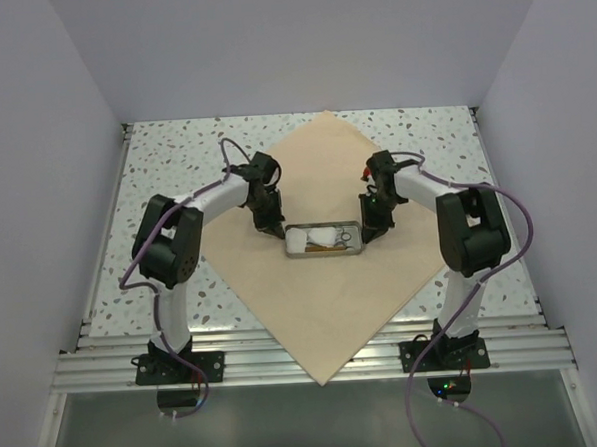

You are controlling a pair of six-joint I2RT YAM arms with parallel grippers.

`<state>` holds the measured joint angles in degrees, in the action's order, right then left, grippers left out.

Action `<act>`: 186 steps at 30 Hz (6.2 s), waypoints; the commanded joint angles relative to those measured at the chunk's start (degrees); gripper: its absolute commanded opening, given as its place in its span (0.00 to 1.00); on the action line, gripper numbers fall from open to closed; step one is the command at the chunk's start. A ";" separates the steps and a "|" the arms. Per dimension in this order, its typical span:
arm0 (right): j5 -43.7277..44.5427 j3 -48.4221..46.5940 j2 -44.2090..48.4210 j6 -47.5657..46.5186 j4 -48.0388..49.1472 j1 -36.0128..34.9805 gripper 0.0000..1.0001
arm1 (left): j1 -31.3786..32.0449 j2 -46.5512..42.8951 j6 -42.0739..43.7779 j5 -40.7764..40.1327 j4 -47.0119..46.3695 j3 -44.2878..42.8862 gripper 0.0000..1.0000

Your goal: Prepare the surgical pack

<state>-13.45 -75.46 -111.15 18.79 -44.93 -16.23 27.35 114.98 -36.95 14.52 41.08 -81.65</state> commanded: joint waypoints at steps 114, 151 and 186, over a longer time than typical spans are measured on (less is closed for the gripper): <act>28.92 3.48 11.04 26.48 -3.23 -82.21 0.46 | -18.65 -39.57 13.04 1.03 5.50 20.83 0.42; 37.27 -7.64 20.99 6.63 -8.87 -43.64 0.00 | -19.36 -30.96 11.64 0.68 1.72 16.52 0.42; 24.88 -51.18 -21.91 -11.84 -8.51 -14.80 0.00 | -26.56 -21.90 11.64 1.03 2.69 6.77 0.49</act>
<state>12.29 -123.81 -132.64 8.29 -53.47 -32.38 1.91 92.40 -25.47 14.83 44.36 -72.51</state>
